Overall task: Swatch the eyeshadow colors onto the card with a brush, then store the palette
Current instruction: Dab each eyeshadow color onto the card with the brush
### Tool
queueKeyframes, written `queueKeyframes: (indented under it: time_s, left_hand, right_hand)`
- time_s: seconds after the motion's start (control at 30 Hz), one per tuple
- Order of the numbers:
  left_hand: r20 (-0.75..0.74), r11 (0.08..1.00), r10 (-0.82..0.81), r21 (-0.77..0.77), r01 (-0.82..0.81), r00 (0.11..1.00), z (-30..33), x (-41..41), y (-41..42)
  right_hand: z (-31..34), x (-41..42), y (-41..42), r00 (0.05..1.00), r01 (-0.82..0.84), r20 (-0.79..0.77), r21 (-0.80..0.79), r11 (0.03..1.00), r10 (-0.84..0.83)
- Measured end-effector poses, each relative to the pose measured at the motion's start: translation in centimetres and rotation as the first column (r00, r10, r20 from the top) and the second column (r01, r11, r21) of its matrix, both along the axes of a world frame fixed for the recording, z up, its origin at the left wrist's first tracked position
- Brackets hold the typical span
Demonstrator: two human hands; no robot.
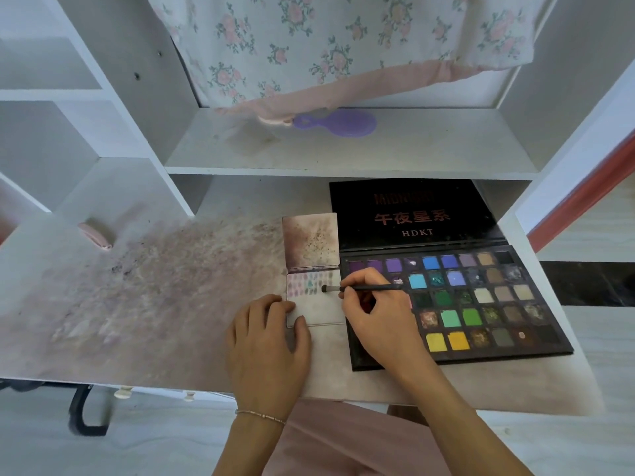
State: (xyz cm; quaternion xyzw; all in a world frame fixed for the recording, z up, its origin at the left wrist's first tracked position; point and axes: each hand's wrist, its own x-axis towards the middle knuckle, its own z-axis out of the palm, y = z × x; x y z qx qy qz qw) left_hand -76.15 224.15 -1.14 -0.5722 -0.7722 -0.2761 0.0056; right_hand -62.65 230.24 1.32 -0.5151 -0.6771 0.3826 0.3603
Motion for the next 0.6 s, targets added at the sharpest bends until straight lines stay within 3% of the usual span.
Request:
queueKeyframes:
  time_s: [0.6]
  left_hand:
    - [0.027,1.000,-0.001,-0.013,0.001,1.000,0.13,0.02,-0.02]
  right_hand:
    - [0.11,0.00,0.09,1.000,-0.004,0.022,-0.003,1.000,0.004]
